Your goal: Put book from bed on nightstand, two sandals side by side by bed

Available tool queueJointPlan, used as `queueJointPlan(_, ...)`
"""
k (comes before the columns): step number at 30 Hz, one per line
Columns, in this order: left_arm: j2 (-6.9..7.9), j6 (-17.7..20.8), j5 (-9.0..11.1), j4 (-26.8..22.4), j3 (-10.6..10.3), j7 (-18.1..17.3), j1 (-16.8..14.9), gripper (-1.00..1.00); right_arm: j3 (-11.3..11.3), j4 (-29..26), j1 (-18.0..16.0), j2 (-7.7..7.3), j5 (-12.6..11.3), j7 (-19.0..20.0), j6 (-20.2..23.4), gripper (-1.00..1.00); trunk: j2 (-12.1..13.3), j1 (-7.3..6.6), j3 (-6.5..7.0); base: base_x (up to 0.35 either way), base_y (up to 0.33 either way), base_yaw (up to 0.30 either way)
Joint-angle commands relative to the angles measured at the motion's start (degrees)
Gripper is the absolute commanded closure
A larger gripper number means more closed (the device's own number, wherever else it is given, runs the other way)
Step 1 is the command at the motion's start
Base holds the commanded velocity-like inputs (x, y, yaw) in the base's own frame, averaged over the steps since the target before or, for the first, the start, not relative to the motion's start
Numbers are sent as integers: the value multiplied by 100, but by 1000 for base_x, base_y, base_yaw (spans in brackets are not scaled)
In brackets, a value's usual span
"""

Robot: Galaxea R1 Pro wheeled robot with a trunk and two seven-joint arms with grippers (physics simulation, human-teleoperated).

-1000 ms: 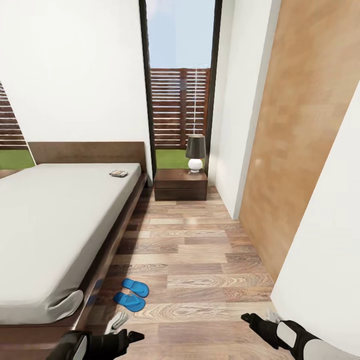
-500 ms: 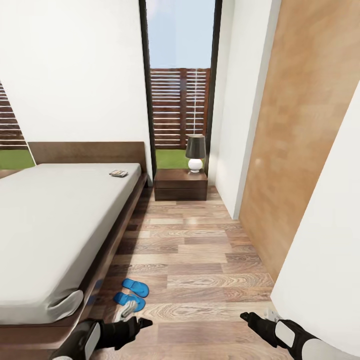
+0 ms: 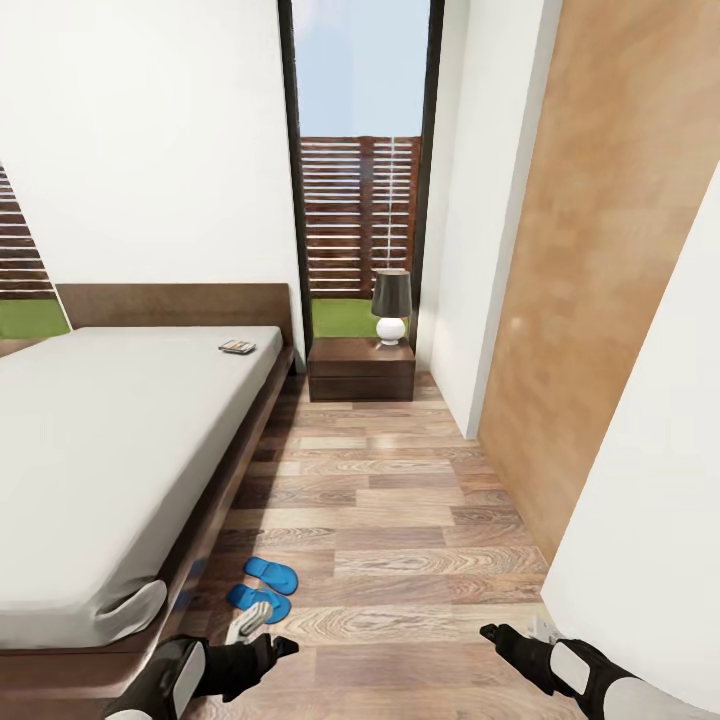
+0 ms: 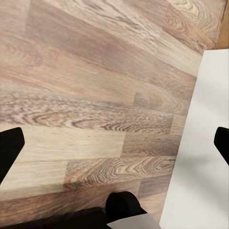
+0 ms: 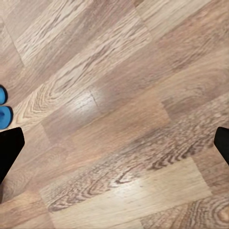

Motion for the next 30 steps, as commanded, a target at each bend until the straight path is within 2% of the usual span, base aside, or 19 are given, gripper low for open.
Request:
queueJointPlan(1, -20, 30, -60, -12, 44, -27, -4, -100, -37, -5, -2, -2, 7, 13, 31, -100, -3, -1, -6, 0, 0, 0)
queueJointPlan(15, -86, 29, -54, -13, 31, 51, -5, -100, -39, -5, -2, -3, 7, 18, 40, -100, -3, -1, -6, 15, -12, 0)
queueJointPlan(30, -103, 28, -49, -13, 39, 49, -5, -100, 3, -15, -2, -15, 7, 13, 61, -100, -3, -1, -6, 151, -132, 0)
